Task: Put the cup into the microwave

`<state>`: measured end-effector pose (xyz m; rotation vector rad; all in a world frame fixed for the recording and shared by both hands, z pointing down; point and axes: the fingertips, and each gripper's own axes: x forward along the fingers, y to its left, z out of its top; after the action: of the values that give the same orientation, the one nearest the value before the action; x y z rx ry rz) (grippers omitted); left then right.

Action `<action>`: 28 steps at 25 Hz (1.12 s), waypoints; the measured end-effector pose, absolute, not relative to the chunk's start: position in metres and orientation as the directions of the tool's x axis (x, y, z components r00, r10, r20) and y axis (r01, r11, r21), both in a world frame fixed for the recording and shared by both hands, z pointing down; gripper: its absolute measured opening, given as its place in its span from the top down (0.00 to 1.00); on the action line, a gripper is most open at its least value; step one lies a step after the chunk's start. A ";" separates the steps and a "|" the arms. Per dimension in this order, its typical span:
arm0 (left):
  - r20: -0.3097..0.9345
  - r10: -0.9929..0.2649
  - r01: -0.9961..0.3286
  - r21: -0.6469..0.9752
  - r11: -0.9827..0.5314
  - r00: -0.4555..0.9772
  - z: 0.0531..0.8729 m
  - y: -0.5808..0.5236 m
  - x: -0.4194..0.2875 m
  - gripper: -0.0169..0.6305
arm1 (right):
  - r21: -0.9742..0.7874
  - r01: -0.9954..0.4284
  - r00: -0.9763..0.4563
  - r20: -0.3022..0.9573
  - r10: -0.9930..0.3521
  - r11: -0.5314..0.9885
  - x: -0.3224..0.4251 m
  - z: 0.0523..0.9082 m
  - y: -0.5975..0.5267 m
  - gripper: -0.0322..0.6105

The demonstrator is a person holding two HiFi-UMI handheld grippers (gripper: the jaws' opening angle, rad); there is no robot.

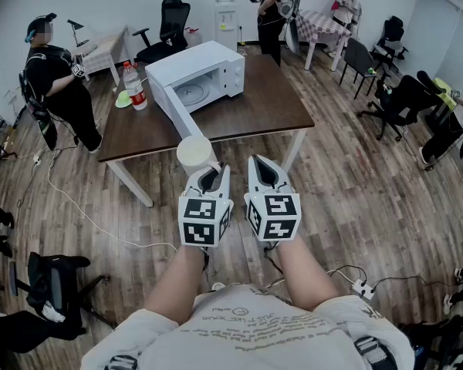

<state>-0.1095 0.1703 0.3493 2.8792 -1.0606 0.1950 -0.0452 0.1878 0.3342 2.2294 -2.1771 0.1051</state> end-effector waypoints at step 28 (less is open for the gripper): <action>0.110 -0.548 -0.553 0.011 -0.833 0.829 0.351 0.103 -0.122 0.92 | -0.045 -0.994 0.095 0.059 -0.994 -0.098 -0.061 0.347 0.125 0.93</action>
<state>-0.1219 0.1027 0.3511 2.9636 -0.8924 0.1588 -0.0611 0.1246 0.3474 2.3200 -2.1061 0.1154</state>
